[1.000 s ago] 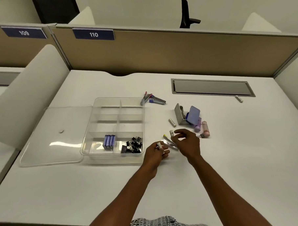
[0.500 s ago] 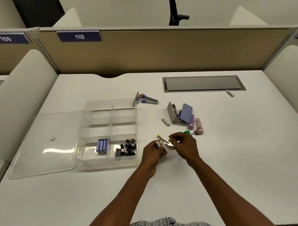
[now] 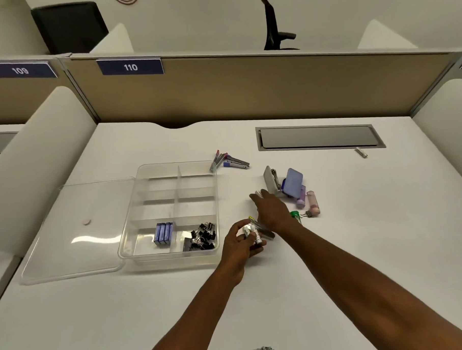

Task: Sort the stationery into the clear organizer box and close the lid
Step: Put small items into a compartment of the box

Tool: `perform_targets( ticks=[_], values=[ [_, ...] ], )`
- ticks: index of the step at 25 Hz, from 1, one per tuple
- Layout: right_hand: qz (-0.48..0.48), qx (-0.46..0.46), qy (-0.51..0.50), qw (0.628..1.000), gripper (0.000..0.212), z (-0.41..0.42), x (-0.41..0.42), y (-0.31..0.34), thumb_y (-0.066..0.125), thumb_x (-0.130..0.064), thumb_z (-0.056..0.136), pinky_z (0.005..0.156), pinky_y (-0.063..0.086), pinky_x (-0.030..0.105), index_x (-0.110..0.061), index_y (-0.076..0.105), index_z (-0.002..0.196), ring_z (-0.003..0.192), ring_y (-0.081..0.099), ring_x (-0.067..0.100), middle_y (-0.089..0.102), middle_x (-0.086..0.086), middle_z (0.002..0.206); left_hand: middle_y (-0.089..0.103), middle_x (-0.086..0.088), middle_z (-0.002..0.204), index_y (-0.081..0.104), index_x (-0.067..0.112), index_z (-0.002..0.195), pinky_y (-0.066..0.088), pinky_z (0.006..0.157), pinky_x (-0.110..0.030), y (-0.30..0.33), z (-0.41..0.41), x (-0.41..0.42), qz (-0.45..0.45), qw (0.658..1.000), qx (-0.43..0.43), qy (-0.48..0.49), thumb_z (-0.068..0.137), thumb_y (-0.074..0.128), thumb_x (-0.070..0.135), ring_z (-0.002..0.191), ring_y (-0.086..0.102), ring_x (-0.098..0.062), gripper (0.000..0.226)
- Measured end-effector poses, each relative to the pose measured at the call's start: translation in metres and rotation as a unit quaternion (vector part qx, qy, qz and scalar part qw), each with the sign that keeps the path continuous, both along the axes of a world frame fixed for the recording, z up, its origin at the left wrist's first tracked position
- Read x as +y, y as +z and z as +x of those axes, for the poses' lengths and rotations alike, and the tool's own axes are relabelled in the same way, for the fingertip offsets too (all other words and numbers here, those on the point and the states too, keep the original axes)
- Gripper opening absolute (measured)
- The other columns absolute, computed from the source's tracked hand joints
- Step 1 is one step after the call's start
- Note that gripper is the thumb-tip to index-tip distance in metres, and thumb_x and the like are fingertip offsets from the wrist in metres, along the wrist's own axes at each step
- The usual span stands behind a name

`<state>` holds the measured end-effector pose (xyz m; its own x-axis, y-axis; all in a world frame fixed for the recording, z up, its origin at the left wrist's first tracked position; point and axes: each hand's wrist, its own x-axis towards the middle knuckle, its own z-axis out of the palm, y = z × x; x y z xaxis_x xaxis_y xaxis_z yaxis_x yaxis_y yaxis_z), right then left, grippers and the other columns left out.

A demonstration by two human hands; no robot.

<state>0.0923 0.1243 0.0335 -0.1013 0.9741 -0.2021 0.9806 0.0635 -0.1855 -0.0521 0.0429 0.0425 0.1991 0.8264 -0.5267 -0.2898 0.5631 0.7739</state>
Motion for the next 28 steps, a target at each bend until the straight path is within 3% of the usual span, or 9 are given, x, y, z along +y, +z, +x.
perform_targets(
  ticks=[5,9,11,13,15,19,23,26,28],
  values=[
    [0.031,-0.016,-0.039,0.999,0.028,-0.001,-0.004,-0.009,0.053,-0.015,0.095,0.085,0.053,0.04,-0.01,0.06,0.122,0.107,0.06,0.029,0.059,0.012,0.119,0.07,-0.021,0.1,0.061,0.009,0.116,0.06,0.076,-0.034,0.003,-0.008,0.001,0.007,1.0,-0.022,-0.013,0.096,0.059,0.004,0.085,0.072,-0.033,0.021],
    [0.075,0.125,-0.173,0.974,0.023,0.004,-0.017,0.0,0.061,-0.006,0.089,0.079,0.055,0.038,-0.015,0.065,0.11,0.094,0.064,0.025,0.066,0.006,0.103,0.07,-0.019,0.101,0.062,0.01,0.117,0.06,0.08,-0.036,0.004,-0.009,0.001,0.004,0.999,-0.032,-0.013,0.096,0.057,0.003,0.085,0.072,-0.031,0.022],
    [0.088,0.298,-0.282,0.908,0.029,0.005,-0.029,0.008,0.068,-0.008,0.086,0.072,0.055,0.034,-0.019,0.062,0.112,0.084,0.066,0.019,0.068,0.0,0.094,0.07,-0.02,0.105,0.061,0.011,0.117,0.06,0.081,-0.037,0.004,-0.008,0.002,0.003,0.999,-0.036,-0.004,0.096,0.056,0.002,0.086,0.072,-0.033,0.023],
    [0.032,0.485,-0.349,0.802,0.035,0.007,-0.049,0.011,0.071,-0.006,0.084,0.065,0.055,0.032,-0.019,0.064,0.115,0.077,0.07,0.017,0.072,0.002,0.088,0.071,-0.02,0.109,0.061,0.012,0.118,0.06,0.084,-0.039,0.004,-0.004,0.003,0.003,0.999,-0.031,0.003,0.096,0.056,0.001,0.09,0.072,-0.034,0.024],
    [-0.026,0.58,-0.359,0.731,0.033,0.007,-0.071,0.01,0.069,-0.001,0.084,0.063,0.056,0.03,-0.015,0.068,0.113,0.073,0.071,0.018,0.073,0.006,0.081,0.072,-0.018,0.11,0.061,0.012,0.117,0.059,0.084,-0.039,0.002,0.001,0.004,0.004,1.0,-0.011,0.007,0.096,0.056,0.001,0.092,0.072,-0.033,0.024],
    [-0.013,0.543,-0.35,0.763,0.03,-0.001,-0.097,0.008,0.07,-0.007,0.083,0.068,0.056,0.028,-0.027,0.073,0.105,0.077,0.07,0.016,0.074,0.002,0.083,0.072,-0.014,0.111,0.062,0.013,0.117,0.059,0.085,-0.038,-0.004,0.013,-0.001,0.014,0.998,0.049,-0.032,0.095,0.057,0.0,0.097,0.072,-0.03,0.025],
    [-0.002,0.492,-0.357,0.794,0.03,-0.008,-0.107,0.009,0.071,-0.016,0.083,0.059,0.049,0.017,-0.031,0.072,0.108,0.077,0.07,0.011,0.073,-0.005,0.091,0.074,-0.011,0.109,0.064,0.017,0.118,0.057,0.092,-0.044,-0.005,0.017,-0.008,0.021,0.994,0.083,-0.069,0.095,0.059,0.006,0.099,0.072,-0.025,0.026],
    [-0.017,0.514,-0.365,0.776,0.027,-0.013,-0.113,0.012,0.073,-0.019,0.085,0.074,0.059,0.03,-0.029,0.071,0.11,0.088,0.072,0.016,0.073,-0.001,0.098,0.073,-0.01,0.112,0.063,0.022,0.123,0.058,0.091,-0.042,0.001,0.01,-0.011,0.042,0.987,0.126,-0.09,0.097,0.052,0.006,0.1,0.071,-0.022,0.032],
    [-0.027,0.574,-0.377,0.726,0.028,-0.02,-0.114,0.015,0.07,-0.008,0.087,0.077,0.061,0.037,-0.021,0.071,0.112,0.088,0.073,0.021,0.072,0.006,0.098,0.071,-0.007,0.116,0.061,0.027,0.127,0.059,0.089,-0.039,0.006,0.004,-0.013,0.082,0.971,0.201,-0.097,0.098,0.051,0.008,0.1,0.071,-0.019,0.036]
  ],
)
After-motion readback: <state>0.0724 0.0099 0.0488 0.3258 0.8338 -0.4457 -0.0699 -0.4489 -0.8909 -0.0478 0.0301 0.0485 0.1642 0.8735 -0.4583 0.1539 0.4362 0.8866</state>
